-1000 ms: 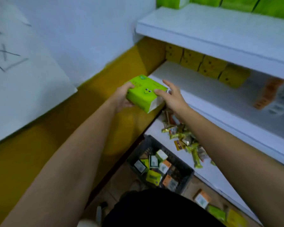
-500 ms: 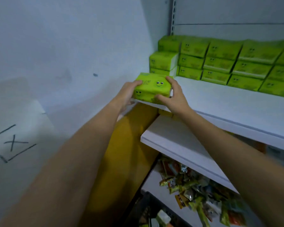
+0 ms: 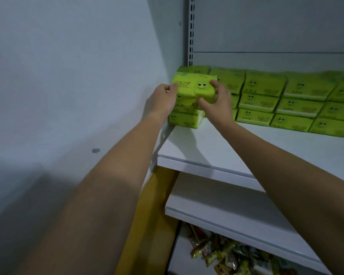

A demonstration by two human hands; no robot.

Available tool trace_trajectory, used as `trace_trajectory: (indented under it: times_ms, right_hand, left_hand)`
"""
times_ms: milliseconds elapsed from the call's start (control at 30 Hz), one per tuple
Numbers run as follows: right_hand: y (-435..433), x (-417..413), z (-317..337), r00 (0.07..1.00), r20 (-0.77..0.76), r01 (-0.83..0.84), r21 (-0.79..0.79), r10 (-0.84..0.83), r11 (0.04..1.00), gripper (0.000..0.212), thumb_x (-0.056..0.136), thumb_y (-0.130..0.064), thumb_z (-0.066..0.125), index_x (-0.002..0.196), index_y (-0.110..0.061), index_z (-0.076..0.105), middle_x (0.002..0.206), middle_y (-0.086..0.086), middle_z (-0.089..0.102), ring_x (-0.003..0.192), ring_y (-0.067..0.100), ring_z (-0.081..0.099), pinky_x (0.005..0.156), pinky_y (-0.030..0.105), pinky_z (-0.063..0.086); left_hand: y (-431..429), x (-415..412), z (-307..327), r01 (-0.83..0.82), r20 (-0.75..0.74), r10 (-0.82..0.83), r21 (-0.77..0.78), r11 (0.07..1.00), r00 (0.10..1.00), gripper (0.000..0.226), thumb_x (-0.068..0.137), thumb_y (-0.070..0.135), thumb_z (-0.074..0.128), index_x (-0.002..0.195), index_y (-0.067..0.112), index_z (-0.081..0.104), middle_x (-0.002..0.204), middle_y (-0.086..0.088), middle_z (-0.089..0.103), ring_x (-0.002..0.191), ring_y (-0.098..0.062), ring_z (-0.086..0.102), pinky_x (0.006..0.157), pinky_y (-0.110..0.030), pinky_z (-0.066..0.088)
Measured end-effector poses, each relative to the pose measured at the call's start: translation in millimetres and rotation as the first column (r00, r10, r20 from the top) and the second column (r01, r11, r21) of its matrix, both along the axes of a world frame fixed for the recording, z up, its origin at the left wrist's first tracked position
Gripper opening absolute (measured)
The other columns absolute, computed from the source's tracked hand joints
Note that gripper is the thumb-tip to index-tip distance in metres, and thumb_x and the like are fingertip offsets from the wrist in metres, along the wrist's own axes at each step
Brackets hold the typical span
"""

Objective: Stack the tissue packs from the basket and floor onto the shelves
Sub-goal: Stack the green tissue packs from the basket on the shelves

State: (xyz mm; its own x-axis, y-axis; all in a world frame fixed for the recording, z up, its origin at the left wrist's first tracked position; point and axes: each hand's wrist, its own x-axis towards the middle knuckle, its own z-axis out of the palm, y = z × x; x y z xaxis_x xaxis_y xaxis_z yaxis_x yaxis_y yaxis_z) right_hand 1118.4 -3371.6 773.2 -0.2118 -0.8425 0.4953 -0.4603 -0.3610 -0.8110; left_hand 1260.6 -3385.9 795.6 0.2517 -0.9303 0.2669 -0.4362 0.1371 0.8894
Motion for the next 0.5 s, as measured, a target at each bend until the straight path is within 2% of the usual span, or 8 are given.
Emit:
trace_trajectory:
  times_ms: [67, 133, 200, 233, 300, 400, 467, 500]
  right_hand:
    - [-14.5, 2.4, 3.7, 1.000, 0.018, 0.010, -0.001, -0.010, 1.000, 0.057, 0.081, -0.014, 0.063, 0.134, -0.017, 0.041, 0.130, 0.010, 0.042, 0.120, 0.018, 0.040, 0.094, 0.017, 0.030]
    - [-28.0, 3.5, 4.6, 1.000, 0.007, 0.024, 0.003, -0.024, 1.000, 0.055, 0.082, -0.014, 0.062, 0.133, -0.015, 0.041, 0.131, 0.010, 0.044, 0.119, 0.019, 0.043, 0.098, 0.025, 0.036]
    - [-38.7, 3.0, 3.7, 0.999, -0.008, 0.033, 0.046, -0.033, 0.998, 0.055, 0.082, -0.015, 0.062, 0.133, -0.015, 0.041, 0.130, 0.010, 0.045, 0.112, 0.021, 0.047, 0.096, 0.031, 0.042]
    - [-42.7, 2.1, 1.8, 0.999, -0.008, 0.036, 0.079, -0.035, 0.996, 0.055, 0.082, -0.017, 0.063, 0.132, -0.015, 0.041, 0.129, 0.011, 0.045, 0.109, 0.020, 0.048, 0.094, 0.032, 0.043]
    - [-47.5, 0.9, -3.3, 0.999, -0.003, 0.037, 0.105, -0.037, 0.994, 0.054, 0.082, -0.021, 0.065, 0.131, -0.017, 0.042, 0.125, 0.011, 0.045, 0.107, 0.020, 0.049, 0.092, 0.030, 0.043]
    - [-47.4, 4.3, -10.0, 0.999, -0.014, 0.050, 0.037, -0.049, 0.998, 0.049, 0.084, -0.019, 0.063, 0.128, -0.013, 0.044, 0.111, 0.007, 0.043, 0.098, 0.013, 0.045, 0.082, 0.023, 0.037]
    - [-46.4, 8.2, -12.0, 0.998, -0.042, 0.054, 0.019, -0.053, 0.998, 0.048, 0.085, -0.017, 0.060, 0.130, -0.011, 0.044, 0.108, 0.005, 0.043, 0.099, 0.012, 0.044, 0.081, 0.024, 0.037]
    - [-46.7, 9.7, -11.8, 0.998, -0.054, 0.045, 0.032, -0.043, 0.998, 0.049, 0.086, -0.017, 0.058, 0.132, -0.011, 0.042, 0.112, 0.006, 0.046, 0.104, 0.013, 0.046, 0.084, 0.024, 0.038]
  left_hand:
    - [-13.5, -2.3, 4.2, 0.017, 0.018, -0.017, -0.016, 1.000, 1.000, 0.037, 0.095, 0.040, 0.042, 0.104, 0.012, 0.063, 0.105, -0.013, 0.067, 0.099, -0.029, 0.062, 0.090, -0.034, 0.049]
    - [-22.2, -2.9, 5.0, 0.046, 0.047, -0.045, -0.024, 0.999, 0.998, 0.037, 0.093, 0.039, 0.038, 0.101, 0.013, 0.064, 0.102, -0.013, 0.067, 0.096, -0.031, 0.063, 0.089, -0.040, 0.050]
    - [-31.1, -3.1, 2.4, 0.057, 0.069, -0.057, -0.002, 0.998, 0.996, 0.037, 0.087, 0.035, 0.038, 0.106, 0.012, 0.060, 0.106, -0.013, 0.065, 0.097, -0.032, 0.061, 0.088, -0.042, 0.051]
    - [-33.1, -4.7, 1.2, 0.063, 0.080, -0.063, 0.008, 0.998, 0.995, 0.038, 0.087, 0.032, 0.039, 0.114, 0.012, 0.056, 0.113, -0.014, 0.061, 0.102, -0.032, 0.059, 0.090, -0.040, 0.049]
    - [-36.2, -9.8, -1.0, 0.065, 0.142, -0.063, -0.006, 0.998, 0.988, 0.039, 0.091, 0.024, 0.043, 0.126, 0.007, 0.045, 0.124, -0.015, 0.053, 0.113, -0.030, 0.052, 0.091, -0.027, 0.042]
    - [-38.7, -17.5, -9.8, 0.044, 0.233, -0.028, -0.063, 0.997, 0.972, 0.035, 0.093, 0.011, 0.045, 0.126, 0.001, 0.039, 0.130, -0.017, 0.041, 0.112, -0.026, 0.045, 0.072, -0.014, 0.025]
    - [-40.4, -21.4, -13.4, 0.061, 0.249, -0.043, -0.062, 0.996, 0.967, 0.033, 0.091, 0.009, 0.046, 0.123, 0.000, 0.040, 0.130, -0.016, 0.037, 0.106, -0.025, 0.046, 0.078, -0.013, 0.028]
    - [-41.2, -22.8, -14.0, 0.081, 0.235, -0.068, -0.048, 0.996, 0.970, 0.033, 0.091, 0.009, 0.046, 0.122, 0.001, 0.040, 0.131, -0.016, 0.035, 0.109, -0.028, 0.047, 0.090, -0.021, 0.034]
